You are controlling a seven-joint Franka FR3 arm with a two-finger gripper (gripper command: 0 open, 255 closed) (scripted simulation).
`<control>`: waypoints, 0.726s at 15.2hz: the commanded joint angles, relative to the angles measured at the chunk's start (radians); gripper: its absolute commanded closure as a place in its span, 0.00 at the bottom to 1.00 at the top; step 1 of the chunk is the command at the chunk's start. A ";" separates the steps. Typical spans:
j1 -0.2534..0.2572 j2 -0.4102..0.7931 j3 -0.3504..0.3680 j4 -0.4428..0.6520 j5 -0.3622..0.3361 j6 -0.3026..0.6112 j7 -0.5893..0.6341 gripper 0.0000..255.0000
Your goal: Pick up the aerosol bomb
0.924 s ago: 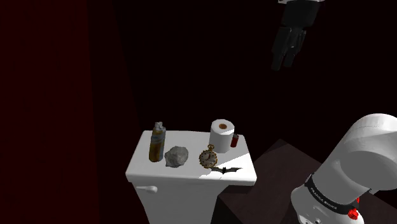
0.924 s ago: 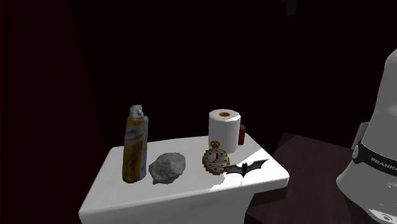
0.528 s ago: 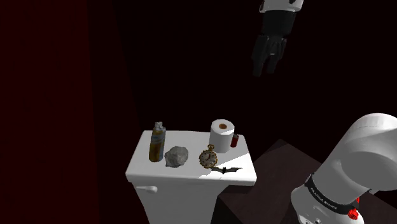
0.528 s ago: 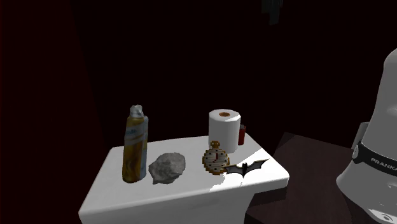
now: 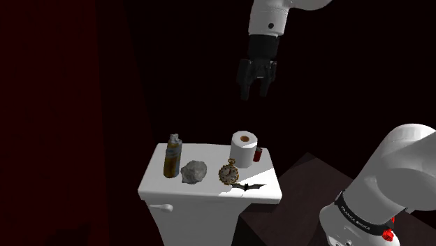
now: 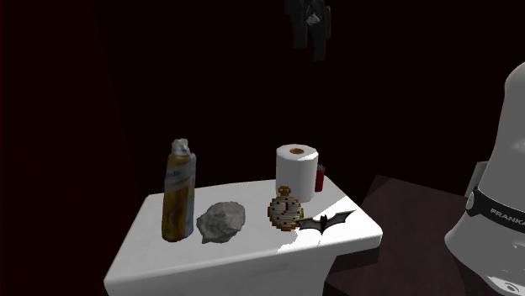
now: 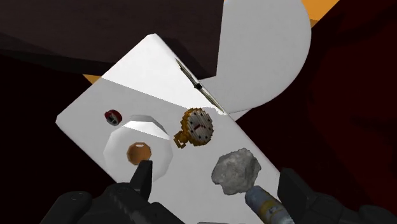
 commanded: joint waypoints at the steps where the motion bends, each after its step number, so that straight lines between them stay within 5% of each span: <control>1: 0.010 0.070 0.021 0.029 0.020 0.037 0.021 0.00; 11: 0.060 0.422 0.107 0.218 0.079 0.184 0.115 0.00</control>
